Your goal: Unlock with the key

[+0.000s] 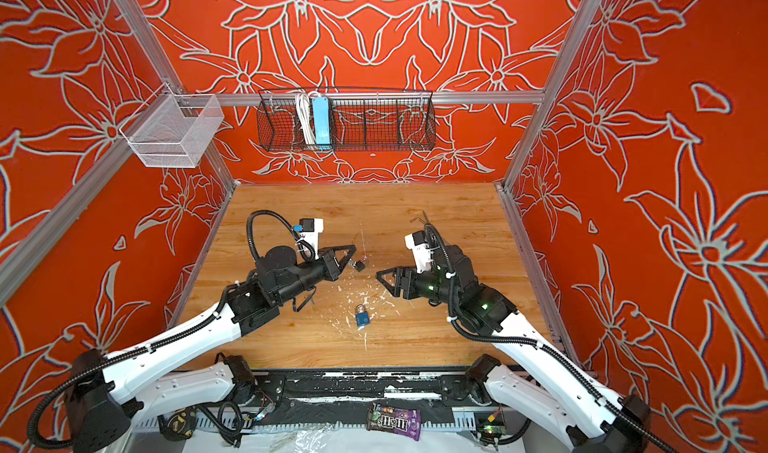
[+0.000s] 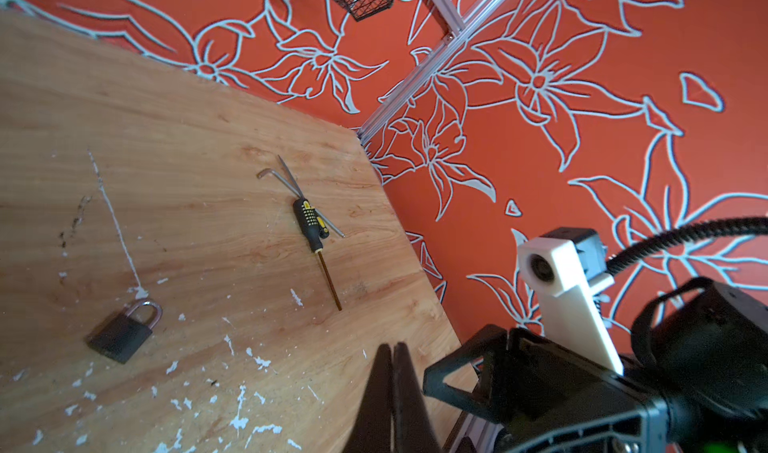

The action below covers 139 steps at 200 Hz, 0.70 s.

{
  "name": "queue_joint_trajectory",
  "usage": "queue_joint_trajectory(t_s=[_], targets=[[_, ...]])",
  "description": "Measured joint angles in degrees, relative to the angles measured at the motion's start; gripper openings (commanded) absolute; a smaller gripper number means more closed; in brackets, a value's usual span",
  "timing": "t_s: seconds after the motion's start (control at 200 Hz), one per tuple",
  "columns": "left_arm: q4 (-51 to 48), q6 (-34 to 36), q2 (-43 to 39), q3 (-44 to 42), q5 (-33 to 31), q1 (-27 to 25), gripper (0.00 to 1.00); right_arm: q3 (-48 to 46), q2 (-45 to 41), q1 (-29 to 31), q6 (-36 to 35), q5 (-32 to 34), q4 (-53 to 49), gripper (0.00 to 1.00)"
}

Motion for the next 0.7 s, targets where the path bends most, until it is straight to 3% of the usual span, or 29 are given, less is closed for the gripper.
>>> queue_joint_trajectory(t_s=[0.35,0.55,0.696], targets=[[4.1,6.9,2.8,2.5,11.3,1.5,0.0,-0.3,4.9,-5.4,1.4,-15.9,13.2,0.65],[5.6,7.9,3.9,2.6,13.3,1.6,0.0,-1.0,6.4,-5.8,2.0,-20.9,20.3,0.6],[7.0,8.0,5.1,3.4,14.7,1.6,0.0,-1.1,8.1,-5.8,2.6,-22.7,24.2,0.49]])
